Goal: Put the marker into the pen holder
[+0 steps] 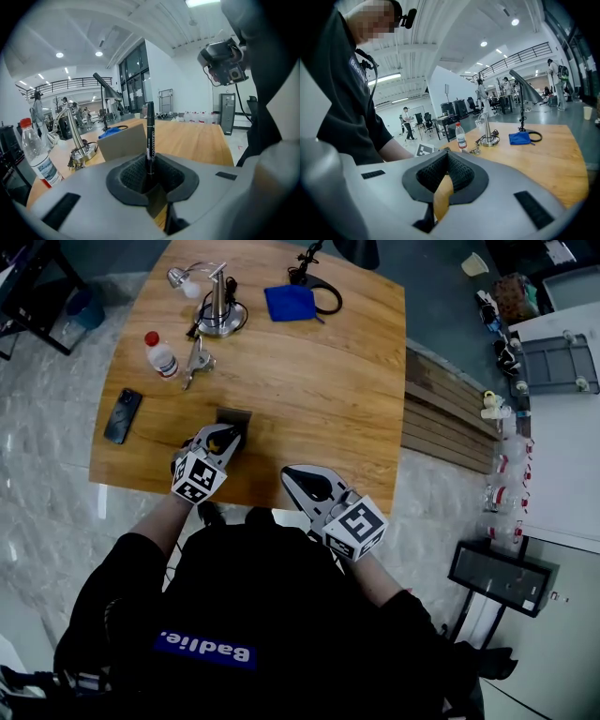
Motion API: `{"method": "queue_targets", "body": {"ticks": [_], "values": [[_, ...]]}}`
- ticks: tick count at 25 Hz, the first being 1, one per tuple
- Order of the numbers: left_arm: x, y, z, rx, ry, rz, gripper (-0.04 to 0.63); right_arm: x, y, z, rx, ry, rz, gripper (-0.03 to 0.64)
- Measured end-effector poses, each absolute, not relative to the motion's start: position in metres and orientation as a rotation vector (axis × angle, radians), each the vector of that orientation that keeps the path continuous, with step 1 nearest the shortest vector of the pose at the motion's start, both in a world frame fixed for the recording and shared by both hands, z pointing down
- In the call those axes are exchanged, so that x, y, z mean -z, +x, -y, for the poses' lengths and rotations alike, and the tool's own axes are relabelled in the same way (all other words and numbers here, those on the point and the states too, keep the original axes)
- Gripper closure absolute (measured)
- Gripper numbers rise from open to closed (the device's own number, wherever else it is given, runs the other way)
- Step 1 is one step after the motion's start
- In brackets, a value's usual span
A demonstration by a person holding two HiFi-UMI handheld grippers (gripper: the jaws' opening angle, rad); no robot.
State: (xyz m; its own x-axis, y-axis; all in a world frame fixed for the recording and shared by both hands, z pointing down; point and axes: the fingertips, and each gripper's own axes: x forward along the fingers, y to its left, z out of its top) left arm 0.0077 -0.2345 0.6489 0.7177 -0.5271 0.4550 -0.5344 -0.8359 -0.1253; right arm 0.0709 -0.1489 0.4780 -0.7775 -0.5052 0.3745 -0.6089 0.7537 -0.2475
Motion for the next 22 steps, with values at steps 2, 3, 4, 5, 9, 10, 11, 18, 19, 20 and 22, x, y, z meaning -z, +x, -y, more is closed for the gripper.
{"method": "queue_targets", "body": {"ticks": [2,3,4,5,9,10,11,18,19,20,22], "values": [[-0.649,0.01,0.232,-0.772,2.91,0.869,0.541,-0.478,0.071,0.147,-0.527,0.875,2.668,0.611],[-0.648,0.012,0.232,-0.773,2.916,0.857,0.541,-0.478,0.071,0.146,-0.529,0.878,2.669,0.611],[-0.648,0.012,0.232,-0.774,2.922,0.846,0.541,-0.478,0.071,0.146,-0.529,0.88,2.67,0.611],[-0.648,0.013,0.232,-0.776,2.926,0.836,0.541,-0.478,0.07,0.145,-0.529,0.884,2.67,0.611],[-0.637,0.012,0.228,-0.758,2.947,0.815,0.541,-0.475,0.065,0.141,-0.529,0.897,2.679,0.611],[-0.631,0.011,0.225,-0.74,2.956,0.813,0.541,-0.473,0.062,0.14,-0.527,0.901,2.685,0.611],[-0.623,0.009,0.222,-0.716,2.965,0.814,0.541,-0.471,0.059,0.139,-0.522,0.904,2.692,0.611],[-0.557,-0.008,0.188,-0.553,2.968,0.78,0.541,-0.466,0.029,0.127,-0.511,0.933,2.728,0.611],[-0.55,-0.012,0.181,-0.538,2.963,0.768,0.541,-0.466,0.025,0.125,-0.513,0.938,2.73,0.611],[-0.543,-0.015,0.175,-0.523,2.957,0.753,0.541,-0.466,0.02,0.122,-0.514,0.943,2.732,0.611],[-0.529,-0.023,0.161,-0.489,2.943,0.719,0.541,-0.466,0.011,0.117,-0.513,0.95,2.731,0.611]]}}
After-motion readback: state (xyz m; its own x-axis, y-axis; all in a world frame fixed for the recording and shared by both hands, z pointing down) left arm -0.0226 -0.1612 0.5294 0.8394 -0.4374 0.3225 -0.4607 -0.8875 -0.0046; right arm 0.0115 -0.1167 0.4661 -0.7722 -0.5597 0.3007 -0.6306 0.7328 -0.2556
